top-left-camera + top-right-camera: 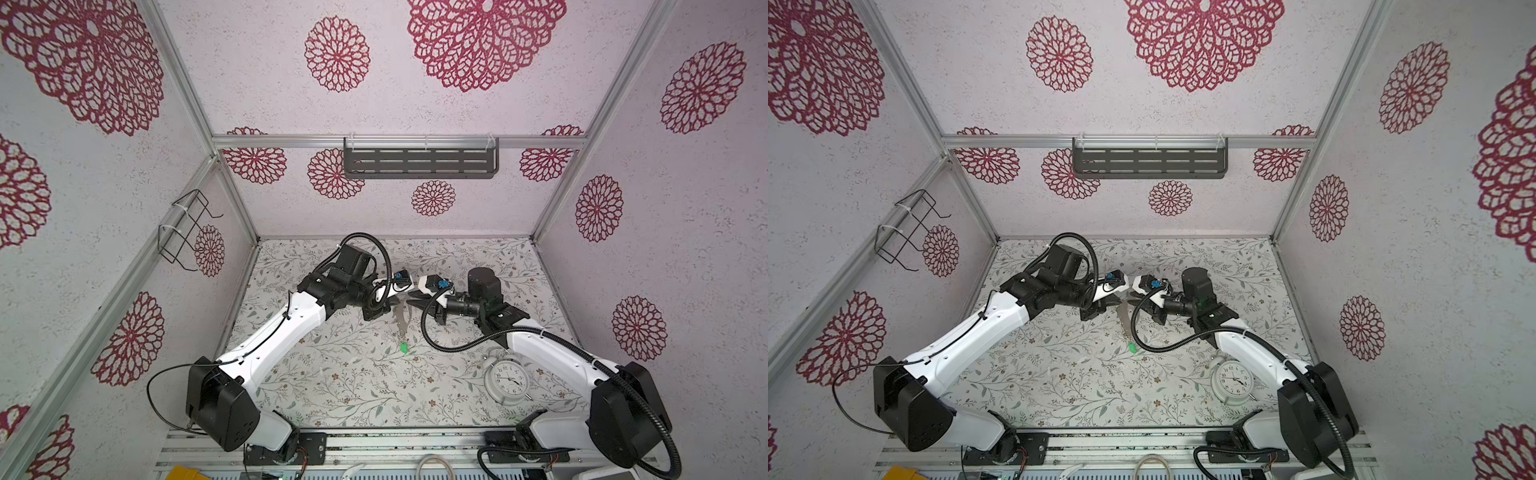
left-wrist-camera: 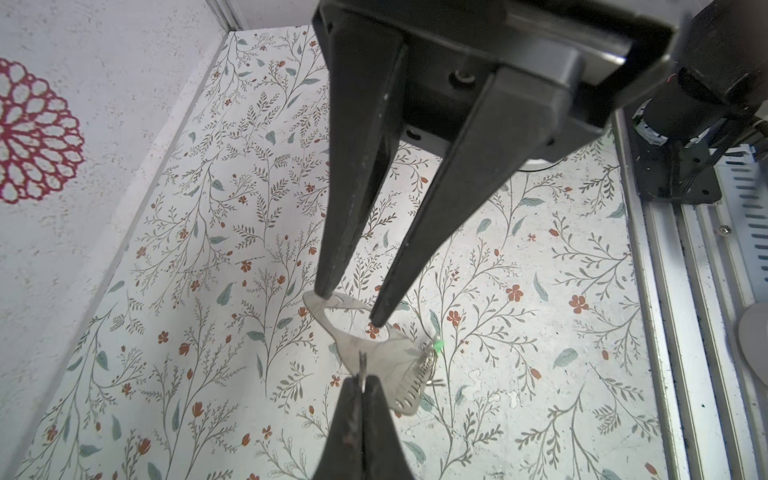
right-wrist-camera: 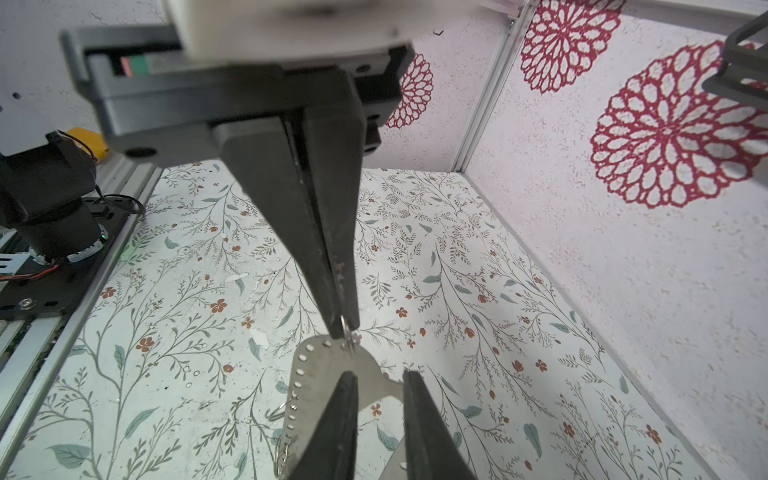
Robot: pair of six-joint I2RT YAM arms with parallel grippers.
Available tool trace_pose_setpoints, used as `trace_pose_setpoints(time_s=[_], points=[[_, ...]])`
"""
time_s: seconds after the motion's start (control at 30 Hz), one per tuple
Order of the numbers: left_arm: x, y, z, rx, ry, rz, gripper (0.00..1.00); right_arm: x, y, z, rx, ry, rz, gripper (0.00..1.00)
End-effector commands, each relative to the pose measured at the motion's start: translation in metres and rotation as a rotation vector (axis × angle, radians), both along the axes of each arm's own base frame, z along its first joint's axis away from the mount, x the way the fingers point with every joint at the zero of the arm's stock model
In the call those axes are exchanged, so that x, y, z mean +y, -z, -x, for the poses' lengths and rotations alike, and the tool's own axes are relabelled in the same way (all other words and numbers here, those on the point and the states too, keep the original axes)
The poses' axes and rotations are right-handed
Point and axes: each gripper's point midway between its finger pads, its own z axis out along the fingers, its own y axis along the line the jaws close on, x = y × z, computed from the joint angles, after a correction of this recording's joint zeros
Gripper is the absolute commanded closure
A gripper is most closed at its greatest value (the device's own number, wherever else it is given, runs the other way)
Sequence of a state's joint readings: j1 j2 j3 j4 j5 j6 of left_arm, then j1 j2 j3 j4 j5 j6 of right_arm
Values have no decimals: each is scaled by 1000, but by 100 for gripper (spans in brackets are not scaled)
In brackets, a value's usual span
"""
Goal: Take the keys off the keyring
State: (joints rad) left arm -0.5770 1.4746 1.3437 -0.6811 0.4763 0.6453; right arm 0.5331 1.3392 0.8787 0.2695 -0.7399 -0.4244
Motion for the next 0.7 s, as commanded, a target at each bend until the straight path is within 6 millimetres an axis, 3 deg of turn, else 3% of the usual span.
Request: trace_pose_setpoints(time_s=[0.0,0.67], points=[[-6,-18,11,-66,78,53,100,6,-11,12,-15,-81,-45,77],[-12,-24,15,-64,121,92,100,9,-2,19,33,-119,-92,87]])
